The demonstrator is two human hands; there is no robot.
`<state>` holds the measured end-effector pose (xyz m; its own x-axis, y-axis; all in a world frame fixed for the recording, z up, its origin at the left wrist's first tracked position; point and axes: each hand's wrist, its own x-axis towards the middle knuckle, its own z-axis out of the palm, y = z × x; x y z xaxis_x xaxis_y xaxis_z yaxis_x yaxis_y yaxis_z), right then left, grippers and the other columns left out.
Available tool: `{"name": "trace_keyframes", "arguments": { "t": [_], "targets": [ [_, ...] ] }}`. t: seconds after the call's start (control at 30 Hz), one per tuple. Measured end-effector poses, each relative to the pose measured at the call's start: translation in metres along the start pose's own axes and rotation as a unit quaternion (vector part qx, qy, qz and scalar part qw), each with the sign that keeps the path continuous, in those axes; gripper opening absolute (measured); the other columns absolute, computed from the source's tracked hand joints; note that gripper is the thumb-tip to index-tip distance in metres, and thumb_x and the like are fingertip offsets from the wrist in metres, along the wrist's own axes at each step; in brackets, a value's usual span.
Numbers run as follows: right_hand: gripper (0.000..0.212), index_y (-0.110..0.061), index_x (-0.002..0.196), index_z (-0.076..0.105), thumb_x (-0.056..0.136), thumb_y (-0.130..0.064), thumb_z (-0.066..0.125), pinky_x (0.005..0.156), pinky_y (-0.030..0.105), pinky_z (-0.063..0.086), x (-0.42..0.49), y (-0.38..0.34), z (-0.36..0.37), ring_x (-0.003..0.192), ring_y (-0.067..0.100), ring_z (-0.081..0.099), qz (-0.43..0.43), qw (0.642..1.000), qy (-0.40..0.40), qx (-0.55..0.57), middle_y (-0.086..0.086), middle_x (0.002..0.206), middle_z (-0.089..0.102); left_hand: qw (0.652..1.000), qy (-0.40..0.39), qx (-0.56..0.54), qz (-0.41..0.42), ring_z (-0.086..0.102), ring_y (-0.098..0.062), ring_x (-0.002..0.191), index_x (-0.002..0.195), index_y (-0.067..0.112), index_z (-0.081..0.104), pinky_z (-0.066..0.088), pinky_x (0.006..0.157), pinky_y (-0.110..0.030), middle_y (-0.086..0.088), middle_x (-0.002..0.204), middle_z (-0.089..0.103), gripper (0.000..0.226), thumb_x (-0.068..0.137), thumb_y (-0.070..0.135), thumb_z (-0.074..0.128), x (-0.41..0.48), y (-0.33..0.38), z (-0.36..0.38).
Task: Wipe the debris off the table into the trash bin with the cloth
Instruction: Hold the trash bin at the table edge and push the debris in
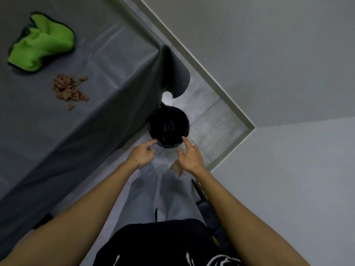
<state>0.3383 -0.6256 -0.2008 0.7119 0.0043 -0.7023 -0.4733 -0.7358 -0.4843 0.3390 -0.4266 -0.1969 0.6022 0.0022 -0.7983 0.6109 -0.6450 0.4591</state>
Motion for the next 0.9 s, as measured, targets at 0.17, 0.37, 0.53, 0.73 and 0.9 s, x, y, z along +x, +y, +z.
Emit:
{"name": "trace_keyframes", "arguments": {
  "t": [0.17,0.37,0.53,0.73,0.9],
  "targets": [
    [0.056,-0.036,0.151,0.024,0.099,-0.035,0.044,0.097,0.037,0.042,0.066,0.041,0.022,0.119,0.036,0.05,0.025,0.999,-0.019,-0.027,0.018,0.136,0.048,0.999,-0.001,-0.015,-0.042,0.06,-0.018,0.103,0.145,0.033,0.046,0.041,0.083,-0.018,-0.006,0.128,0.064,0.051,0.095,0.021,0.047,0.071,-0.017,0.023],
    [0.055,-0.036,0.152,0.022,0.1,-0.04,0.04,0.104,0.041,0.039,0.187,0.096,0.067,0.125,0.039,0.047,0.098,0.995,0.004,-0.004,0.023,0.141,0.044,0.994,0.002,-0.041,-0.101,0.046,-0.026,0.135,0.148,0.035,0.038,0.038,0.112,-0.033,-0.002,0.152,0.044,0.056,0.093,0.028,0.047,0.189,-0.054,0.058],
    [0.063,-0.038,0.153,0.014,0.096,-0.047,0.041,0.105,0.051,0.042,0.28,0.139,0.105,0.119,0.046,0.048,0.114,0.992,-0.033,-0.049,0.024,0.142,0.036,0.992,0.008,-0.008,-0.124,0.049,-0.034,0.129,0.152,0.04,0.025,0.043,0.108,-0.043,-0.013,0.151,0.043,0.068,0.09,0.026,0.049,0.299,-0.102,0.081],
    [0.059,-0.036,0.154,0.013,0.1,-0.043,0.036,0.107,0.05,0.037,0.337,0.177,0.145,0.125,0.044,0.043,0.134,0.989,-0.035,-0.048,0.023,0.144,0.031,0.989,0.017,-0.012,-0.144,0.047,-0.035,0.131,0.154,0.037,0.017,0.042,0.108,-0.039,-0.013,0.153,0.039,0.07,0.095,0.019,0.048,0.365,-0.134,0.11],
    [0.068,-0.022,0.154,0.022,0.092,-0.008,0.046,0.076,0.042,0.048,0.338,0.191,0.157,0.09,0.042,0.06,0.098,0.991,0.073,-0.055,0.024,0.106,0.064,0.992,0.019,-0.047,-0.117,0.047,-0.032,0.132,0.156,0.036,0.01,0.038,0.106,-0.026,-0.007,0.155,0.038,0.072,0.097,0.013,0.045,0.374,-0.121,0.119]
  ]
}}
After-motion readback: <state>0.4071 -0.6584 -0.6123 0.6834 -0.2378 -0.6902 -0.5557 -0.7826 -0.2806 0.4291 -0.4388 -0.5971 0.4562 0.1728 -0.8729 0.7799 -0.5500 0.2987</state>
